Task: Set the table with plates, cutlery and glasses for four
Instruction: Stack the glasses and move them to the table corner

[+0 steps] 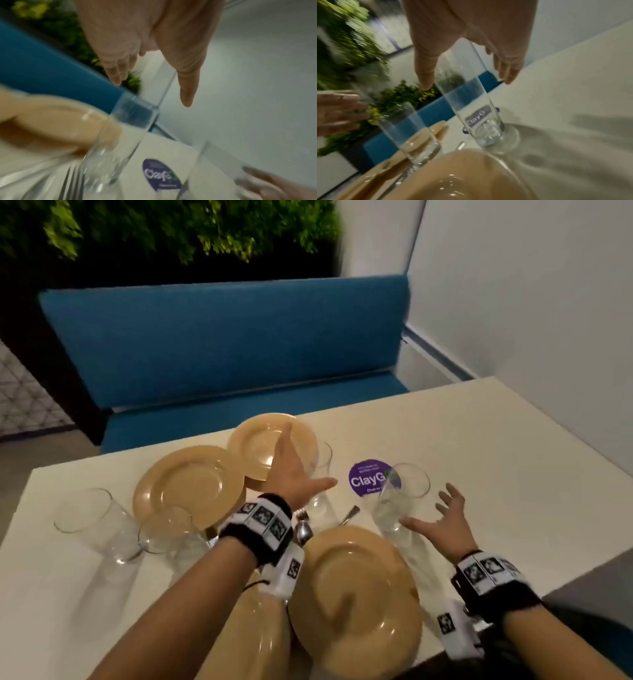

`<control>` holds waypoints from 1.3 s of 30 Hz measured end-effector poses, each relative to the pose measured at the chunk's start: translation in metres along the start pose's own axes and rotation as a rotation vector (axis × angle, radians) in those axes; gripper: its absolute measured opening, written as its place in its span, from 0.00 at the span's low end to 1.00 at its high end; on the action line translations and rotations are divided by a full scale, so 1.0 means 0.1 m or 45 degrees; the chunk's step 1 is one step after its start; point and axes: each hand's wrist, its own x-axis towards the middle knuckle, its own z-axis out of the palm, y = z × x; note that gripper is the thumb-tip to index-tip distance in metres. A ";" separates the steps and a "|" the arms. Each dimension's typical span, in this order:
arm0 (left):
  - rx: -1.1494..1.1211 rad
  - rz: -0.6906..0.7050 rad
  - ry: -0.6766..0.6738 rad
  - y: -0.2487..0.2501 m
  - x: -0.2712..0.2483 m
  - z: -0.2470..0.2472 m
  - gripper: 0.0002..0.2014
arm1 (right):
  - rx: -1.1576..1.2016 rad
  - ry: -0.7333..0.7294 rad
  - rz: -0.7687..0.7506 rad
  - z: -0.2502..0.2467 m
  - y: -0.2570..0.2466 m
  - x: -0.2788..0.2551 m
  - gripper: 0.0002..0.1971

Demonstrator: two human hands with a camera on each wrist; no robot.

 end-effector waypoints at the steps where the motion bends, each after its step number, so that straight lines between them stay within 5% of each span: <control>1: -0.048 -0.064 0.013 0.00 0.10 0.03 0.63 | 0.023 -0.014 -0.002 0.06 -0.01 0.09 0.57; 4: -0.142 -0.208 0.014 -0.12 0.37 0.11 0.63 | 0.058 -0.035 -0.033 0.21 0.02 0.29 0.55; 11: -0.228 -0.063 0.061 -0.38 0.69 0.33 0.53 | 0.085 0.025 -0.156 0.39 0.18 0.51 0.38; 19: -0.105 -0.086 0.174 -0.42 0.77 0.72 0.35 | 0.143 -0.075 -0.230 0.21 0.23 0.79 0.33; 26: -0.242 0.036 0.250 0.27 0.94 1.59 0.32 | 0.137 -0.244 -0.398 -0.55 0.03 1.71 0.36; 39: -0.158 0.076 0.067 1.41 1.72 3.38 0.35 | 0.053 -0.065 -0.306 -2.10 0.27 3.02 0.37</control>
